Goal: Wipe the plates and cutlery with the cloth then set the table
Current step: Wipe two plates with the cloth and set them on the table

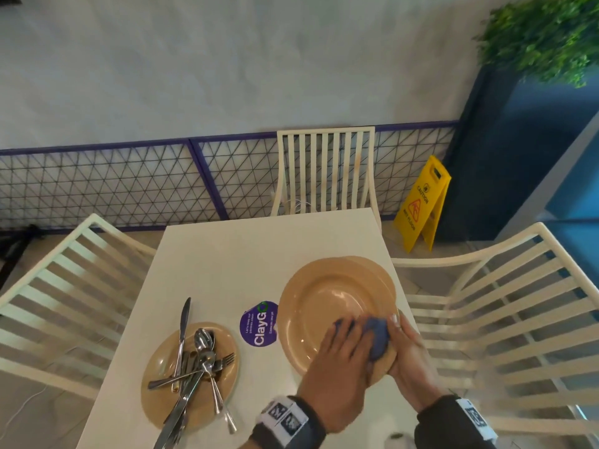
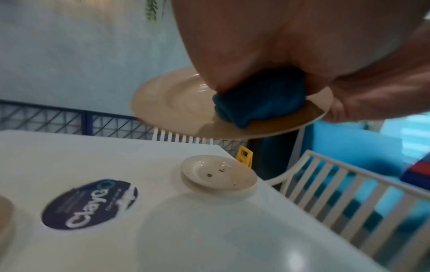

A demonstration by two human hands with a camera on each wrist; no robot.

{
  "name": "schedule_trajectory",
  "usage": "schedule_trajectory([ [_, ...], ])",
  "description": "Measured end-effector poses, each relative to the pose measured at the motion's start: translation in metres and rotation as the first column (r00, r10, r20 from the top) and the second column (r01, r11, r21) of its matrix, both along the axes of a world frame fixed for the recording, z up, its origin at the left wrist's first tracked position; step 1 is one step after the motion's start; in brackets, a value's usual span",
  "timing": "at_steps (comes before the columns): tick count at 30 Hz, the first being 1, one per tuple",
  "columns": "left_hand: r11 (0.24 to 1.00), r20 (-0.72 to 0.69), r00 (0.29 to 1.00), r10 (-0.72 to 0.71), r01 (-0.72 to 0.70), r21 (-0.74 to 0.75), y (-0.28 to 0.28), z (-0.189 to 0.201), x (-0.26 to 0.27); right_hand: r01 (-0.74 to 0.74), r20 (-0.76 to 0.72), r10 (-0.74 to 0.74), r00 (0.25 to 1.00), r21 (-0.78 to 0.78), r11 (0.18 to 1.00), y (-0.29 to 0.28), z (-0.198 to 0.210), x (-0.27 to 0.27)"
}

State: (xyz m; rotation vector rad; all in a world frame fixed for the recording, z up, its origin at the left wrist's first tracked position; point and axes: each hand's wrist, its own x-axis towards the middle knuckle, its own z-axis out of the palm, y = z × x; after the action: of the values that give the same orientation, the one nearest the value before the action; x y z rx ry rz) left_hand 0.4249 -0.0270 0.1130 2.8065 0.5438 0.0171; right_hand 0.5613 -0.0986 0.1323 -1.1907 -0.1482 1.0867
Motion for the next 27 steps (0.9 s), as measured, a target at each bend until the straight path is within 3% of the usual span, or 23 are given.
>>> schedule_trajectory([
  [2, 0.991, -0.089, 0.993, -0.075, 0.084, 0.108, 0.011, -0.01, -0.03, 0.001, 0.001, -0.001, 1.0, 0.001, 1.0, -0.009, 0.001, 0.007],
  [4, 0.991, -0.146, 0.988, -0.044, 0.062, 0.121, 0.033, -0.013, -0.055, -0.032, 0.026, 0.032, 0.999, -0.007, 0.999, -0.015, 0.003, 0.005],
  [6, 0.996, -0.093, 0.996, -0.01, 0.018, 0.09, 0.041, -0.007, -0.064, -0.051, 0.009, 0.051, 0.999, 0.002, 0.999, -0.016, 0.003, 0.0],
  [10, 0.994, 0.041, 0.993, -0.109, 0.108, 0.016, 0.01, 0.012, -0.043, -0.009, -0.158, 0.01, 0.987, 0.003, 1.0, -0.002, -0.004, -0.017],
  [13, 0.997, 0.077, 0.997, -0.02, 0.025, -0.067, -0.006, 0.013, -0.016, -0.063, -0.194, 0.057, 0.979, -0.023, 0.998, 0.001, -0.013, -0.022],
  [15, 0.999, 0.075, 0.997, -0.012, 0.015, -0.046, -0.011, 0.012, -0.01, -0.053, -0.184, 0.044, 0.982, -0.042, 0.998, -0.003, -0.017, -0.016],
  [19, 0.978, -0.034, 0.983, -0.178, 0.181, 0.102, -0.005, 0.009, -0.042, 0.056, -0.186, -0.055, 0.981, 0.0, 0.998, -0.019, -0.013, 0.002],
  [21, 0.981, -0.071, 0.992, -0.105, 0.115, 0.155, 0.018, 0.0, -0.065, 0.042, -0.07, -0.041, 0.997, 0.013, 0.999, -0.026, -0.005, 0.003],
  [24, 0.975, -0.042, 0.987, 0.158, -0.149, 0.163, 0.057, 0.001, -0.064, -0.046, -0.01, 0.046, 0.999, -0.008, 0.999, -0.03, 0.001, -0.012],
  [27, 0.959, 0.025, 0.959, 0.284, -0.284, 0.001, 0.064, 0.022, -0.024, -0.09, 0.034, 0.093, 0.995, -0.084, 0.992, -0.021, 0.007, -0.035],
])
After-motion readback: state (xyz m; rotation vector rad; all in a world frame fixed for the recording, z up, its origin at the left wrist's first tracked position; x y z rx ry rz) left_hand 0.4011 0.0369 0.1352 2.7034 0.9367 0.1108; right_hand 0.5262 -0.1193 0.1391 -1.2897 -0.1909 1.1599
